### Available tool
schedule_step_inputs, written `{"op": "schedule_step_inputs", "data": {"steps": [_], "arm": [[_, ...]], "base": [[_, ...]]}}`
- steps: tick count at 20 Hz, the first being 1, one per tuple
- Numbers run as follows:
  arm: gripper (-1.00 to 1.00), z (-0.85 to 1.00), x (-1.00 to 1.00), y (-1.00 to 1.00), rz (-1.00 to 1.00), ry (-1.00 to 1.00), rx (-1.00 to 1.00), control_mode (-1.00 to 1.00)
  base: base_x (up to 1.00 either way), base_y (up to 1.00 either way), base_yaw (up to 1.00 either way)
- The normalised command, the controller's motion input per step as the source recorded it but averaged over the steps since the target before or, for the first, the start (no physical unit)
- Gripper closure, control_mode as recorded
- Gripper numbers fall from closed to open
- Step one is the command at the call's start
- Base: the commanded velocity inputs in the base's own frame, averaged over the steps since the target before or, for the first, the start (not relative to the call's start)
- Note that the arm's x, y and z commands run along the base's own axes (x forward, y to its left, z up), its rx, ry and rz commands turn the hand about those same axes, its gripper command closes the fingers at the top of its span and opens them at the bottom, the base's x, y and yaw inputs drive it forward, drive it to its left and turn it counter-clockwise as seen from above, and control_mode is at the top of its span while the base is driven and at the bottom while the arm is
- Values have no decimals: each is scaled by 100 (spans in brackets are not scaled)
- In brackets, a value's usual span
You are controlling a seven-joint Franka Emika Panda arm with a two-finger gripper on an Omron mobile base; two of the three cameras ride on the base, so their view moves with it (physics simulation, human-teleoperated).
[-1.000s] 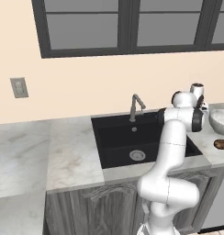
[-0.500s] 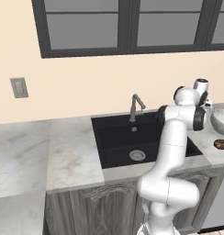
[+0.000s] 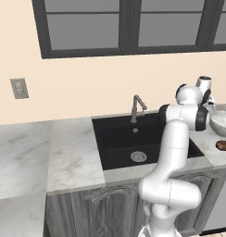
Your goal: Remove the potato and lemon from the sink. Then move the bowl and cup from the counter to the sink for washing.
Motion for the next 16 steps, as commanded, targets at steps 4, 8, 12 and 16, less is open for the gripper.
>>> {"op": "schedule_step_inputs", "data": {"steps": [4,8,12,16], "arm": [[-100,22,-10,4,0,0,0,-100],[-100,23,-19,0,0,0,0,-100],[-100,24,-26,-7,3,0,0,-100],[-100,19,-33,-10,11,0,0,-100]], "base": [[0,0,0],[0,0,0],[0,0,0],[0,0,0]]}}
